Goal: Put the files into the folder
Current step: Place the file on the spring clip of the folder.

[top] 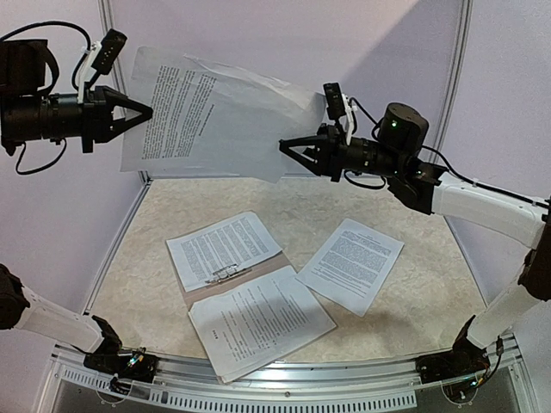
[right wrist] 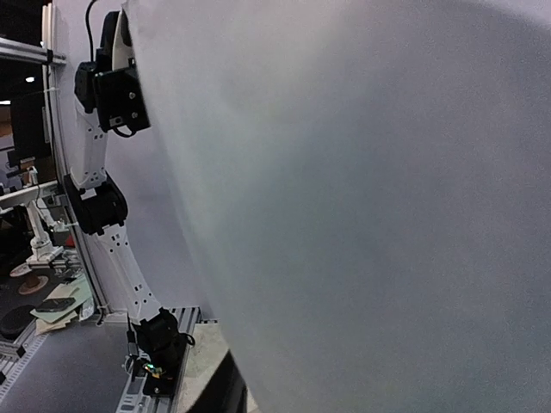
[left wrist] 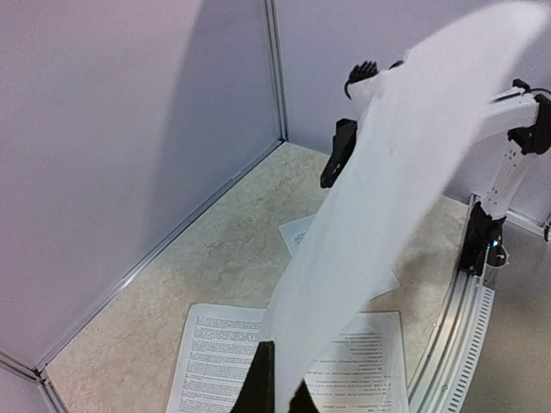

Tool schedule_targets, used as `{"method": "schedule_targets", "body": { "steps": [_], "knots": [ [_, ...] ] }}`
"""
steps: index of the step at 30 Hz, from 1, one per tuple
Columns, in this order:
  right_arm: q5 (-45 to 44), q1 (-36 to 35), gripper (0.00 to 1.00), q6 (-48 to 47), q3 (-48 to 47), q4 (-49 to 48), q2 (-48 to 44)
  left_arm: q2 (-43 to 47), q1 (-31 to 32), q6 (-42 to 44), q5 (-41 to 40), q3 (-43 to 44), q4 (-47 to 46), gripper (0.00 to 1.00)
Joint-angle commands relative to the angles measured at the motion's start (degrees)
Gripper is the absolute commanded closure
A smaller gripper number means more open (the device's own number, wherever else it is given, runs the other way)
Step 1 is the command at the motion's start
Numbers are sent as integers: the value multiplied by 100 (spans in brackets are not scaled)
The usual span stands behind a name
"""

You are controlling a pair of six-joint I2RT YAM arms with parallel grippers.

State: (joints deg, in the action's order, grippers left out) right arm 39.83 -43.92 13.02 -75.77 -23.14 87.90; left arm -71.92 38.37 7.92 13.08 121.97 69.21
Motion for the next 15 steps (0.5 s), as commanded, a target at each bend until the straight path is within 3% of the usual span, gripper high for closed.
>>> {"method": "schedule_targets", "body": {
  "steps": [1, 5, 11, 15],
  "knots": [
    [295, 159, 82, 478, -240, -422, 226, -112, -155, -294, 310, 111, -164, 100],
    [338, 203, 99, 505, -491, -159, 386, -210, -335, -498, 501, 123, -227, 100],
    [168, 375, 100, 708, -1126, 838, 655, -383, -708, -763, 469, -300, -417, 100],
    [160, 457, 100, 479, -1873, 2503, 1036, -514, -968, -921, 544, -785, -742, 100]
  ]
}}
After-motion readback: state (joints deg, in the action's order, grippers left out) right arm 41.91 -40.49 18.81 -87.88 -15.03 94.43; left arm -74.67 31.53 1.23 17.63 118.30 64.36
